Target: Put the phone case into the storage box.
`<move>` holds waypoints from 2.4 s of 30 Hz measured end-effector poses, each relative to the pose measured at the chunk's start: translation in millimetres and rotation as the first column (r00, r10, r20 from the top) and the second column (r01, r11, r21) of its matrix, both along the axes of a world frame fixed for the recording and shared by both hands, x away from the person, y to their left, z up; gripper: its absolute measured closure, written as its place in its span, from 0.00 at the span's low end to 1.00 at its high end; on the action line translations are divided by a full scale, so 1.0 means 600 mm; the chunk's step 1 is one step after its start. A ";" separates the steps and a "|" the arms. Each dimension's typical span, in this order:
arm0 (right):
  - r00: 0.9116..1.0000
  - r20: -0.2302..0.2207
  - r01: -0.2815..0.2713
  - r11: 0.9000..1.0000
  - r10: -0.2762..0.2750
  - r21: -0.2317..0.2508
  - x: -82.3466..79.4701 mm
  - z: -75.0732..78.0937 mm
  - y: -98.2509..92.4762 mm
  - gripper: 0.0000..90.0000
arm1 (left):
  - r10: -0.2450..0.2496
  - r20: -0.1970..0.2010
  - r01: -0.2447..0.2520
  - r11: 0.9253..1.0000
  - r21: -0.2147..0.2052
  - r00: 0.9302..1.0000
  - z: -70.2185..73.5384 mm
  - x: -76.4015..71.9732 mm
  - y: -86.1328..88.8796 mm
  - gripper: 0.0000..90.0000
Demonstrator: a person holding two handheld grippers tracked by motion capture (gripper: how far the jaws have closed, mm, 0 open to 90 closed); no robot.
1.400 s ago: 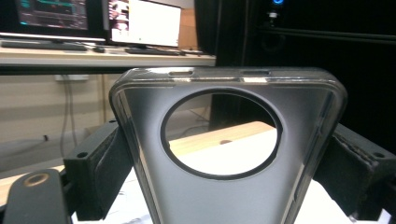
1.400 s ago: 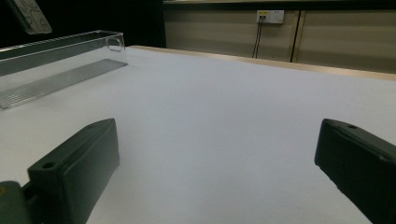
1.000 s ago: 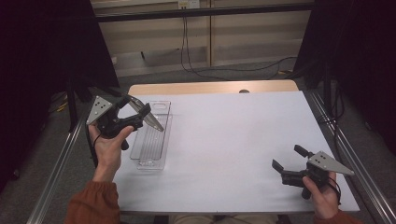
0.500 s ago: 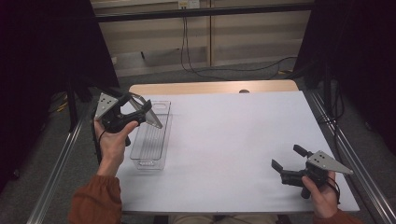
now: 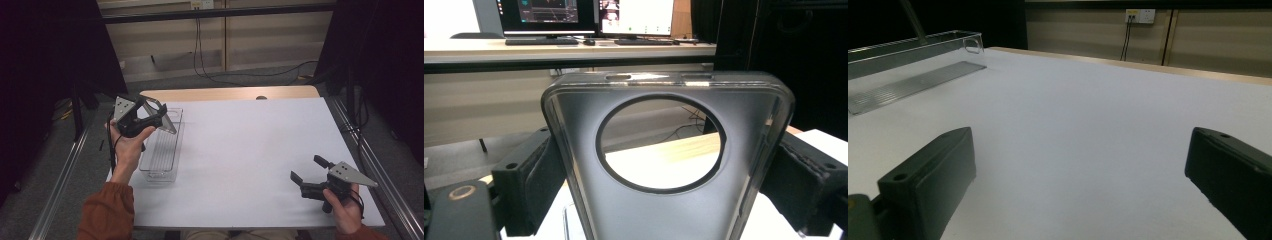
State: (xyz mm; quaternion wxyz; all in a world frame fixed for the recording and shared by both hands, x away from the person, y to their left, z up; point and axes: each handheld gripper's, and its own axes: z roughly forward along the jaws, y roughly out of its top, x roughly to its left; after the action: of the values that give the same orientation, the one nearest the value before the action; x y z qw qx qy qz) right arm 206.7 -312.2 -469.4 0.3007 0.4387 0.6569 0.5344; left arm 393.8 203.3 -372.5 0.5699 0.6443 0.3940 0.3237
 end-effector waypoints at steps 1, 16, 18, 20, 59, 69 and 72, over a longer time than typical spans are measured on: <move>1.000 0.003 0.001 1.000 -0.001 0.000 0.000 0.000 -0.001 0.00 | 0.003 -0.005 -0.003 1.000 -0.002 1.000 -0.001 0.002 -0.001 0.13; 1.000 -0.002 0.000 1.000 0.000 0.004 0.000 -0.001 -0.001 0.00 | 0.064 -0.048 -0.063 0.998 0.016 0.997 -0.011 0.047 -0.016 0.13; 1.000 -0.003 0.002 1.000 -0.002 0.007 -0.001 0.000 -0.001 0.00 | 0.066 -0.050 -0.065 0.998 0.028 0.997 -0.014 0.053 -0.017 0.13; 1.000 -0.002 0.003 1.000 -0.003 0.007 -0.001 0.000 -0.001 0.00 | 0.071 -0.050 -0.070 0.997 0.031 0.996 -0.016 0.057 -0.019 0.13; 1.000 -0.013 -0.003 1.000 0.003 0.007 -0.001 -0.001 -0.001 0.00 | 0.127 -0.089 -0.121 0.991 0.065 0.988 -0.073 0.128 -0.039 0.13; 1.000 -0.009 -0.005 1.000 0.005 0.006 -0.001 -0.002 -0.001 0.00 | 0.143 -0.101 -0.138 0.989 0.057 0.985 -0.084 0.141 -0.038 0.13; 1.000 -0.012 -0.008 1.000 0.008 -0.001 -0.001 -0.003 -0.002 0.00 | 0.146 -0.100 -0.141 0.988 0.058 0.984 -0.089 0.144 -0.039 0.13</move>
State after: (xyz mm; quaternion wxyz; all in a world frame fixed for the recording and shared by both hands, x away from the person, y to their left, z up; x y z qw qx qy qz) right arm 206.0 -313.7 -471.1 0.2950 0.4392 0.6605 0.5327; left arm 480.0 180.1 -425.7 0.5075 0.6444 0.4601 0.3398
